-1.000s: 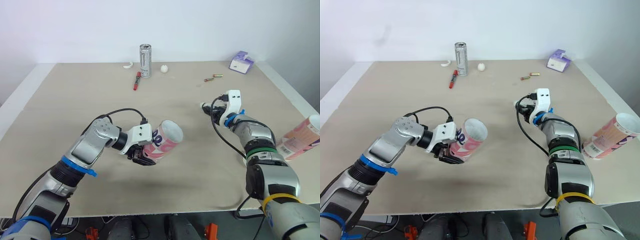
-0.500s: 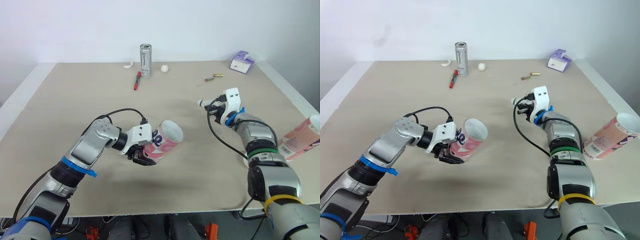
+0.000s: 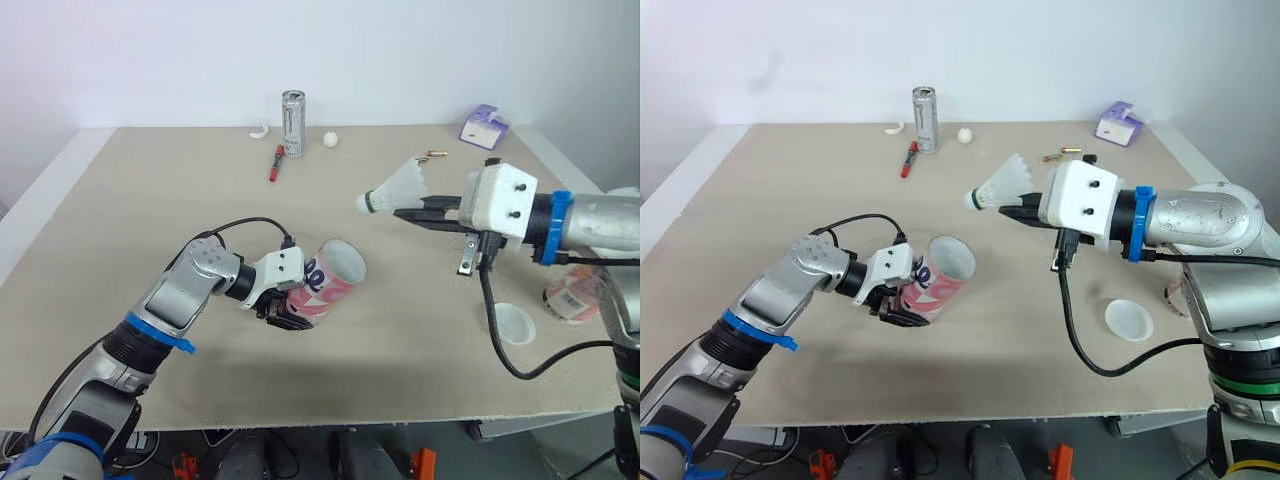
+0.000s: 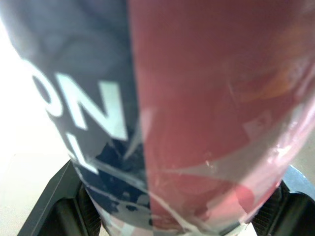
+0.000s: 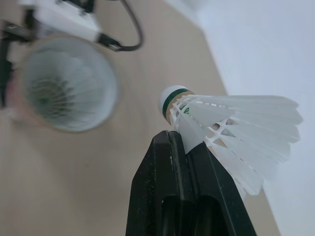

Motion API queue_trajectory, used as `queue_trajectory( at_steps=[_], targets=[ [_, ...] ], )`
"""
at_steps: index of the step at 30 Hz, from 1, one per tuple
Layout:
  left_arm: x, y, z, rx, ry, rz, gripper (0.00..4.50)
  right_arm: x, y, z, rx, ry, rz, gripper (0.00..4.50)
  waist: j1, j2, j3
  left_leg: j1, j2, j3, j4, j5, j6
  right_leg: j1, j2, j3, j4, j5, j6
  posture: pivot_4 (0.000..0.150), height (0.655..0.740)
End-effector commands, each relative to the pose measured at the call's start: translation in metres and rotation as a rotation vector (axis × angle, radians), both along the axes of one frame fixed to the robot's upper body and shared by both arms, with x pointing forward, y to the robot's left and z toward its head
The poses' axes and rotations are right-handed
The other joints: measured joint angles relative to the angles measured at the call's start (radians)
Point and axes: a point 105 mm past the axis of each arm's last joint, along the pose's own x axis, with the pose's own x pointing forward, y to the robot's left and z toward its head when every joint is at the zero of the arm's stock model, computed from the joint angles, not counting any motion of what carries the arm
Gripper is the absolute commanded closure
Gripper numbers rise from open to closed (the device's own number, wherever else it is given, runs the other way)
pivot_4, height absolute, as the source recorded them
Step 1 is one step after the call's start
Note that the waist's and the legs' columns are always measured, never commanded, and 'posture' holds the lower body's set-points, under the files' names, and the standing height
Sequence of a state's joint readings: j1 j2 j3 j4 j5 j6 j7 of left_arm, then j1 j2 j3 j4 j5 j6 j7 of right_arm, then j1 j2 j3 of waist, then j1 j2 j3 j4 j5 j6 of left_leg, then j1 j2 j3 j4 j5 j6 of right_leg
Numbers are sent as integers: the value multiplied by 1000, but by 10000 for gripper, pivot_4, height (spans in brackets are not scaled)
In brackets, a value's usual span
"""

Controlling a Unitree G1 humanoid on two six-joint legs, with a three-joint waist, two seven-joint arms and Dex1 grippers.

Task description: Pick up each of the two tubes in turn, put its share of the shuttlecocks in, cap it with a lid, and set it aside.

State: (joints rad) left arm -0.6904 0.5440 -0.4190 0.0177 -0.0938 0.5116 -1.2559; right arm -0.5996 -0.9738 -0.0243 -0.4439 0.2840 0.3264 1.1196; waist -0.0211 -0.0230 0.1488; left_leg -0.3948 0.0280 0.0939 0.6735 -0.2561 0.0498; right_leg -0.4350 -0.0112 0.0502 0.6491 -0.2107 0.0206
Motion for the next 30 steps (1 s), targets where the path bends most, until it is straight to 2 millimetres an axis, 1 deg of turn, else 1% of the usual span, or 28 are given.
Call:
queue_trajectory(
  at_steps=[1,5,11,15,17,20,21,23,24,26,28,30],
  targets=[
    [0,2,-16,49,32,13,11414,-16,6,-2,-76,2,74,44695,1,0,0,0,0,0,0,0,0,0,0,0,0,0,0,1500,7400],
    [0,4,-16,49,31,16,11414,-17,5,-8,-123,1,91,44695,3,0,0,-2,-1,0,0,0,0,-1,-2,-1,0,-1,0,1500,7400],
    [0,3,-15,47,30,19,11414,-20,16,-18,-161,-4,154,44695,3,-1,0,-2,-2,0,0,0,0,-1,-2,-1,0,-1,1,1500,7400],
    [1,3,-15,51,27,21,11414,-23,24,-17,-159,-8,193,44695,3,-1,0,-2,-2,-1,0,0,0,-1,-2,-1,0,-1,1,1500,7400],
    [1,3,-15,50,28,21,11414,-24,26,-15,-150,5,198,38478,3,-1,0,-2,-2,-1,0,0,0,-1,-3,-1,0,-1,1,1500,7400],
    [1,3,-16,49,28,20,11414,-28,29,-5,-106,27,201,26708,3,-1,0,-2,-2,-1,0,0,0,-1,-3,-2,0,-1,1,1500,7400],
    [1,3,-16,49,29,20,11414,-28,29,-2,-93,36,198,21859,3,-1,0,-2,-2,-1,0,0,0,-1,-3,-2,0,-1,1,1500,7400],
    [1,3,-16,49,29,19,11414,-32,28,2,-81,62,202,13997,3,-1,0,-2,-2,-1,0,0,0,-1,-3,-2,0,-1,0,1500,7400],
    [1,2,-16,49,28,18,11414,-34,28,4,-70,79,203,6318,3,-1,0,-2,-2,-1,0,0,0,-1,-4,-3,0,-1,0,1500,7400],
    [1,2,-16,48,29,16,11414,-38,27,8,-51,118,203,1457,3,-1,0,-2,-2,-1,0,0,0,-1,-4,-3,0,-1,0,1500,7400],
    [2,1,-16,47,27,14,11414,-37,25,17,5,146,191,1457,4,-1,0,-2,-2,-1,0,0,0,-1,-5,-3,0,-1,0,1500,7400],
    [2,0,-15,53,13,0,11414,-29,19,32,91,169,153,1457,3,-1,0,-2,-2,-1,0,0,0,-1,-6,-3,0,-1,0,1500,7400]
  ],
)
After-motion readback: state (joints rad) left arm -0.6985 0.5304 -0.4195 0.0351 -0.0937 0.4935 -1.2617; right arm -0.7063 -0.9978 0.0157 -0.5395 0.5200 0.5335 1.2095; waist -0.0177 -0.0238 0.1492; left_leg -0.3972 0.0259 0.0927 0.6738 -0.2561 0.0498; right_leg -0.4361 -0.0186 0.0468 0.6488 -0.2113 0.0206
